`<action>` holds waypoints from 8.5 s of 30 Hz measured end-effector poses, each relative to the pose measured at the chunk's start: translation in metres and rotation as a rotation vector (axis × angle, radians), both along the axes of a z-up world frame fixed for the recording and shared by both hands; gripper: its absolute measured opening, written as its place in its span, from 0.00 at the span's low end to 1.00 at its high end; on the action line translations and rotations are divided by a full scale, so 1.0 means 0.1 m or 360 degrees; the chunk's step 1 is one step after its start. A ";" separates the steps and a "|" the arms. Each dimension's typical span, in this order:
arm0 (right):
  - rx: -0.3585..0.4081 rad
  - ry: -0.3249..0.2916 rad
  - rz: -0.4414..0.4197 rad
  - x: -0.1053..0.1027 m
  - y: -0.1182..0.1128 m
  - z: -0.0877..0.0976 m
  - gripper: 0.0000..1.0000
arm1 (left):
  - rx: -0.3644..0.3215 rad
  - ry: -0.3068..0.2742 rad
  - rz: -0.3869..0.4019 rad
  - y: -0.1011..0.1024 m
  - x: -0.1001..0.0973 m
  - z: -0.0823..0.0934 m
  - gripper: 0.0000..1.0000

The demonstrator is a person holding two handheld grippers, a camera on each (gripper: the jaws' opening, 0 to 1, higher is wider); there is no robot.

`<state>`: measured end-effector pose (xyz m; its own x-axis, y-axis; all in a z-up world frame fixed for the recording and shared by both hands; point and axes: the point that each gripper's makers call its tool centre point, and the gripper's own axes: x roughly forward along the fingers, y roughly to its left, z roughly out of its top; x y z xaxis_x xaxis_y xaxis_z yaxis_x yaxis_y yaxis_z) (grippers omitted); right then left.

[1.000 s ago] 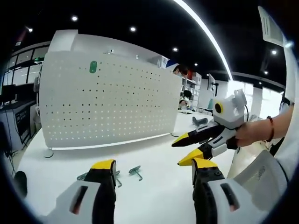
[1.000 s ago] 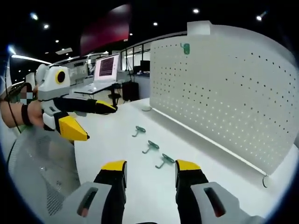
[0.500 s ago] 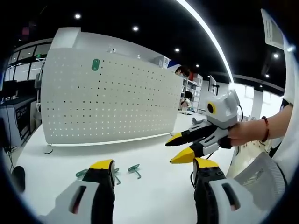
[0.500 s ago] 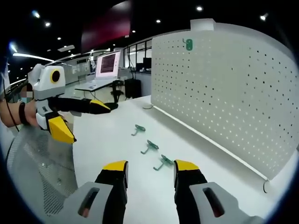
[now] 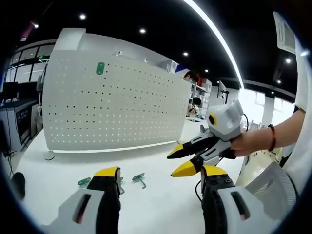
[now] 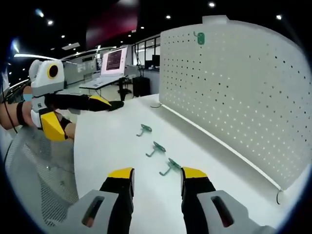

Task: Insert the hook assembly into the mounting plate slot until the hook locks in place.

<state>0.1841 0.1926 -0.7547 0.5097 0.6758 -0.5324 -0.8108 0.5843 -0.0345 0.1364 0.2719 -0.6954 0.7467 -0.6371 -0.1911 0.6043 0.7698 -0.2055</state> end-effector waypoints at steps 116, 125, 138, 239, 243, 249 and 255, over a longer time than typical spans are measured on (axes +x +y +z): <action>-0.0511 0.0198 0.0118 0.68 0.25 -0.86 0.09 | 0.0125 0.0092 -0.0230 -0.32 -0.23 -0.24 0.63; -0.0566 0.0217 0.0145 0.62 0.25 -0.93 0.03 | 0.0139 0.0101 -0.0235 -0.32 -0.23 -0.27 0.62; -0.0547 0.0214 0.0107 0.59 0.24 -0.88 0.00 | 0.0129 0.0110 -0.0203 -0.29 -0.21 -0.27 0.61; 0.0431 -0.0162 0.0056 -0.27 0.67 0.86 0.00 | -0.0717 0.0241 0.0175 0.03 0.09 0.27 0.06; 0.0458 -0.0205 0.0051 -0.29 0.68 0.92 0.00 | -0.0839 0.0278 0.0177 0.03 0.10 0.31 0.05; 0.0503 -0.0240 0.0037 -0.31 0.72 0.96 0.00 | -0.0879 0.0267 0.0193 0.04 0.12 0.35 0.04; 0.0529 -0.0337 0.0024 -0.30 0.72 1.03 0.00 | -0.0998 0.0301 0.0195 0.06 0.14 0.39 0.04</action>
